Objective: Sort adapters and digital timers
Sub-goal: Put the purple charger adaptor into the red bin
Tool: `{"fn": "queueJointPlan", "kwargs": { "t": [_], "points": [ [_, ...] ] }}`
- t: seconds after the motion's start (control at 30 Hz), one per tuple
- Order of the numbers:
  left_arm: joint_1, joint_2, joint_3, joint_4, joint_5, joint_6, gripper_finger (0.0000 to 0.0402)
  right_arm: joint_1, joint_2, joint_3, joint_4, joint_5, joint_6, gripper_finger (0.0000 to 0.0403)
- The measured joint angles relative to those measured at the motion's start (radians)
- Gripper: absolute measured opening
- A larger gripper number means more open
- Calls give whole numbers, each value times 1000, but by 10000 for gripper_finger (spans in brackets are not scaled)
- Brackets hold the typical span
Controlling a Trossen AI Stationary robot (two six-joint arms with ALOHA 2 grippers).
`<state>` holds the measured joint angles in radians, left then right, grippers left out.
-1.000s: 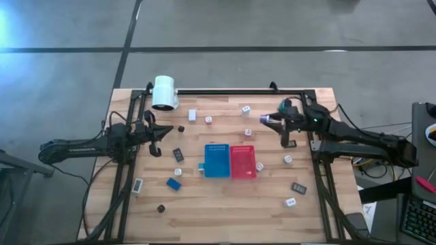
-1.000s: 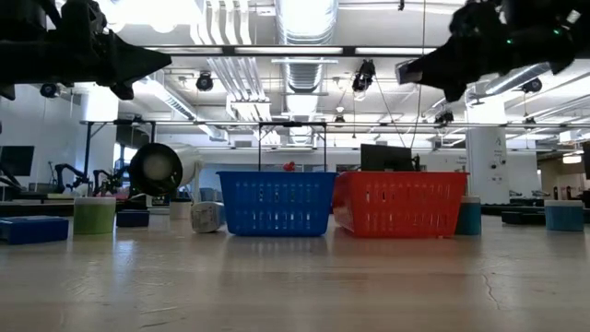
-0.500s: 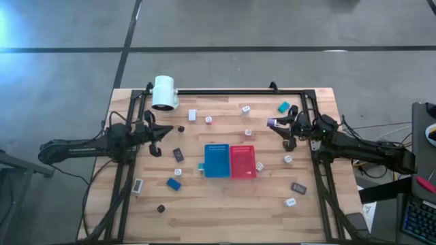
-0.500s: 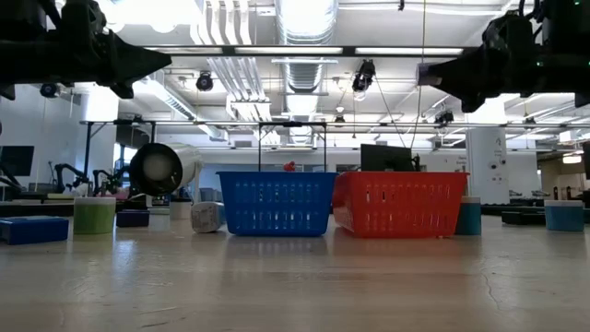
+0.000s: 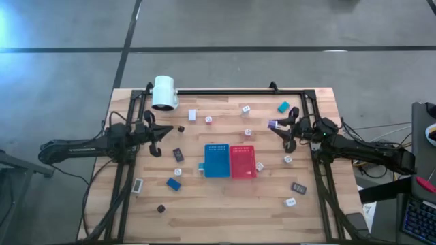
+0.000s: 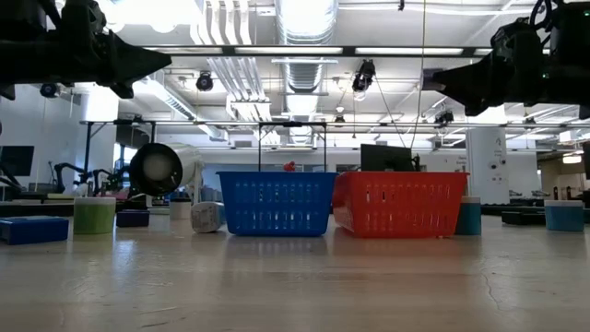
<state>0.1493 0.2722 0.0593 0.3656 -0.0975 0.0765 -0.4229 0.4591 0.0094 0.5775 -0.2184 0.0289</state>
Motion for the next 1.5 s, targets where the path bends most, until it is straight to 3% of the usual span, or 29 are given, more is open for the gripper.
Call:
{"fn": "queueJointPlan", "kwargs": {
  "t": [0.5,0.63,0.73,0.93,1.07,1.23,1.37,1.5],
  "points": [
    [0,0,0,0,0,28,3,0,27,3,4,-19,-2,132],
    [0,0,0,0,-6,28,3,22,50,60,-8,-46,20,132],
    [0,0,0,0,-8,29,3,58,88,136,-111,-43,-37,132],
    [0,0,0,0,-8,28,3,134,244,350,-407,58,-96,132],
    [0,0,0,0,-8,28,3,213,395,502,-600,179,-169,132],
    [0,0,0,0,-8,27,3,317,595,687,-799,211,-222,132],
    [0,0,0,0,-8,26,3,403,748,812,-916,359,-264,132],
    [0,0,0,0,-8,24,3,453,883,924,-1050,373,-276,132]
  ]
}}
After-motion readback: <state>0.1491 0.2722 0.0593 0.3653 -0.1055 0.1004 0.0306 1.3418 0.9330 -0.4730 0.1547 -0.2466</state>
